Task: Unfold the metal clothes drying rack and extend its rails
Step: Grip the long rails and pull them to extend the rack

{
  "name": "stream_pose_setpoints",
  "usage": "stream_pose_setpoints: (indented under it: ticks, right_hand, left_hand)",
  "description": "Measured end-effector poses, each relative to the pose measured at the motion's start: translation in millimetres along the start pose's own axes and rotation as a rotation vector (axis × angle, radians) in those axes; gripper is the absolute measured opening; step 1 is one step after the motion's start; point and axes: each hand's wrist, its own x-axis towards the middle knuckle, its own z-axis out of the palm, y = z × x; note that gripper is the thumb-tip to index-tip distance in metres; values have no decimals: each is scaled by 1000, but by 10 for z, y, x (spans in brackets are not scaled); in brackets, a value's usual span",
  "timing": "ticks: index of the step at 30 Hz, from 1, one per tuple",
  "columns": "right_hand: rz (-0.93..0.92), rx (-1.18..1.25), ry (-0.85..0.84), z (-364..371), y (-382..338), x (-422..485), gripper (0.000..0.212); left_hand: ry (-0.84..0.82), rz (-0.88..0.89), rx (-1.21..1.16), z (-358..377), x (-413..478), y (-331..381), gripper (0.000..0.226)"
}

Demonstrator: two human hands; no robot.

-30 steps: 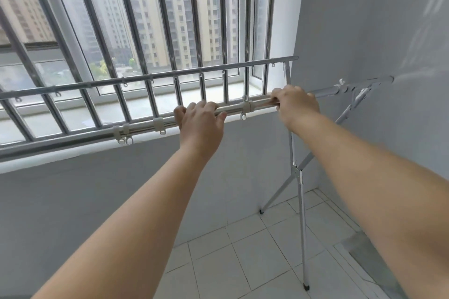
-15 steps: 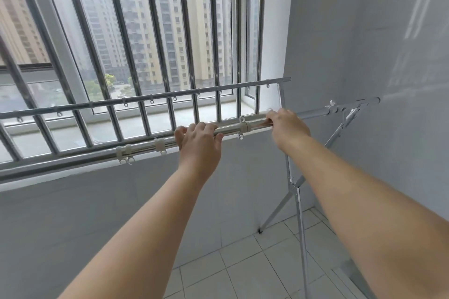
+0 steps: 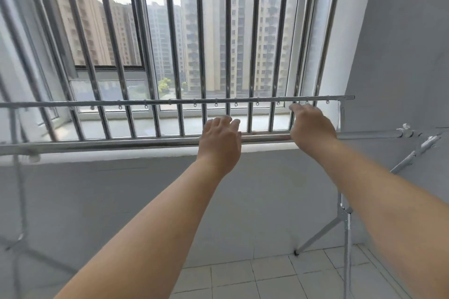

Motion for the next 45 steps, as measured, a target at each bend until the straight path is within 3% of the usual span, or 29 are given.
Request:
stream_pose_setpoints:
  ticks: [7,13,19,23,28,33,39,45]
  right_hand:
    - [-264,123,22,164,-1321,-24,39]
    - [-422,214,-92,402,-2466,-235,46]
    - [-488,194,-244,647,-3182,-459,53]
    - [-445,153,-306,775,-3332,-510,56]
    - [-393,60,-233,958,-3470,-555,57]
    - [-339,6,-139,1034,-3531,-572,53]
    - [-320,127,-191,1084,-3568,-449,44]
    - [-359,182,-78,1155,-3526,-413,37]
  left_hand:
    - [33,-156,146,-582,-423,-1105,35]
    - [14,-354,265,-1133,-905,-2209,38]
    - [-10,-444,353,-1650,-1265,-3106,36]
    - [-88,-510,365,-1938,-1384,-3589,39]
    - [-241,-569,273,-2042,-1531,-4053,40]
    - [-194,-456,296,-1981,-1596,-4214,33]
    - [-154,-442,275,-1938,-1590,-4380,33]
    - [-158,-470,275,-1866,-1580,-4353,38]
